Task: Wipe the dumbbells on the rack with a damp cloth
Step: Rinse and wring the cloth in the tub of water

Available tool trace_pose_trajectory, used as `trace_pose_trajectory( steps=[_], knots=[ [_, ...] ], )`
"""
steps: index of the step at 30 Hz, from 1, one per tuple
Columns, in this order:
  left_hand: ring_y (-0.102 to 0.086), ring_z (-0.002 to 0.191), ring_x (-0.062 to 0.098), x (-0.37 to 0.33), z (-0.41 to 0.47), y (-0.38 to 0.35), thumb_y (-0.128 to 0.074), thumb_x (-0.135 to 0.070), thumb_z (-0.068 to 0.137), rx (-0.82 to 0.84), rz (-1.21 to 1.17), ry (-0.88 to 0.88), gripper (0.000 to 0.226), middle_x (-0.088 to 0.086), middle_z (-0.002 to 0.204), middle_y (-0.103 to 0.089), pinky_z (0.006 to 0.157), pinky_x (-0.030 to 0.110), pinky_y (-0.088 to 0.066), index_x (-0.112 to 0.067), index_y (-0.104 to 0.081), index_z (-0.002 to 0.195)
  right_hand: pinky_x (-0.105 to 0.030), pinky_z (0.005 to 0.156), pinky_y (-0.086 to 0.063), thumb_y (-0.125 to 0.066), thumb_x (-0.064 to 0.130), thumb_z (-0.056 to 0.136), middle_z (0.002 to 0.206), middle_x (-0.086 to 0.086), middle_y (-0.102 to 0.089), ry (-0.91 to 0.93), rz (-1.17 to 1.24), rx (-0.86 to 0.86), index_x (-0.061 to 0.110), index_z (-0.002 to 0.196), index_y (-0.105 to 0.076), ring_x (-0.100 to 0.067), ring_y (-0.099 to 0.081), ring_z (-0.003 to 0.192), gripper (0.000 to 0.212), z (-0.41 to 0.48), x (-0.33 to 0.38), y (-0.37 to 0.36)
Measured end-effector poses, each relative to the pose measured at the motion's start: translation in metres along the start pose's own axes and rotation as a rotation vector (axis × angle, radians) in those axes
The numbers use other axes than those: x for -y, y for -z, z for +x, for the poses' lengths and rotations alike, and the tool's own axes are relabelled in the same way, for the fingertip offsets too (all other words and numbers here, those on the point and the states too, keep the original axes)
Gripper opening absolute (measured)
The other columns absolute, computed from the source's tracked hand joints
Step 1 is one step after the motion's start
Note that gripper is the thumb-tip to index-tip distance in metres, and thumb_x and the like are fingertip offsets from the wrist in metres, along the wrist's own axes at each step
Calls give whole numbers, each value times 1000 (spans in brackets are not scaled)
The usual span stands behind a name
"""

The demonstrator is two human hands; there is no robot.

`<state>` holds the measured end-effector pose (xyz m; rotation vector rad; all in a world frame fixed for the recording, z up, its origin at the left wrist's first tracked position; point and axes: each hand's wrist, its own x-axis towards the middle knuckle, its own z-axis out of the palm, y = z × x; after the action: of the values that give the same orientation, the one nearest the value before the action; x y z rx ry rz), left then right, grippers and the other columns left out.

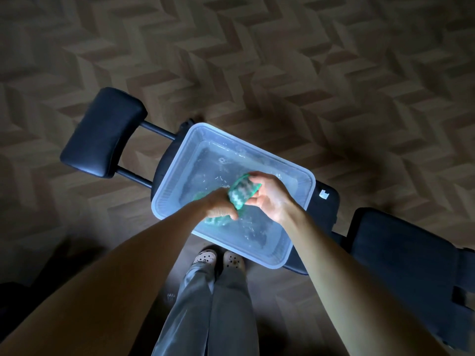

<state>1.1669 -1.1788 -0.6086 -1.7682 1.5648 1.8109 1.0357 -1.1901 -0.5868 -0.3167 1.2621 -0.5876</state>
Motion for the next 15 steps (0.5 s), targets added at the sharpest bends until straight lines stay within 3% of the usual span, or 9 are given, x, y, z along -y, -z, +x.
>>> trace_pose_trajectory(
  steps=[2, 5, 6, 8, 9, 12, 15],
  knots=[
    [-54, 80, 19, 3, -5, 3, -71, -4, 74, -15, -46, 14, 19, 6, 84, -60, 68, 22, -40, -11, -63, 90, -31, 66, -53, -38, 3, 91, 60, -1, -62, 48, 108, 51, 11, 74, -57, -16, -61, 59, 27, -6, 7, -2],
    [-57, 86, 18, 4, -10, 8, -67, -14, 82, -88, -116, 50, 20, 6, 92, -63, 77, 22, -40, -9, -66, 101, -24, 58, -51, -38, 8, 93, 58, 0, -62, 68, 188, 54, 10, 75, -57, -14, -60, 58, 26, -14, 14, -4],
    [-57, 85, 19, 3, -8, 9, -66, -14, 83, -133, -113, 55, 19, 8, 93, -63, 75, 23, -40, -9, -65, 102, -25, 60, -50, -38, 12, 94, 61, -2, -61, 49, 224, 19, 10, 75, -57, -16, -59, 62, 27, -14, 14, -1],
    [-54, 73, 19, 1, -6, 15, -64, -10, 83, -253, -123, 97, 4, 13, 89, -60, 63, 24, -40, -10, -60, 84, -29, 65, -48, -37, 20, 94, 70, -7, -59, -23, 316, -112, 10, 75, -55, -19, -57, 68, 28, -14, 13, 4],
    [-50, 67, 17, 2, -5, 18, -63, -7, 83, -323, -192, 124, 13, 13, 85, -57, 58, 25, -38, -13, -55, 75, -32, 69, -48, -37, 24, 95, 75, -9, -58, -68, 324, -191, 10, 76, -53, -20, -57, 70, 28, -12, 10, 7],
    [-48, 70, 17, 2, -4, 24, -59, 4, 79, -399, -467, 147, 23, 9, 82, -53, 60, 27, -43, -16, -49, 77, -37, 73, -51, -42, 17, 97, 93, -15, -57, -192, 128, -393, 11, 77, -50, -23, -56, 73, 22, -3, -10, 12],
    [-51, 78, 22, -9, -5, 25, -48, 11, 79, -364, -792, 119, 32, 9, 90, -53, 76, 39, -53, -20, -50, 88, -24, 51, -53, -43, 4, 95, 99, -14, -54, -242, -21, -421, 8, 86, -53, -17, -54, 67, 14, 10, -30, 5]
  ],
)
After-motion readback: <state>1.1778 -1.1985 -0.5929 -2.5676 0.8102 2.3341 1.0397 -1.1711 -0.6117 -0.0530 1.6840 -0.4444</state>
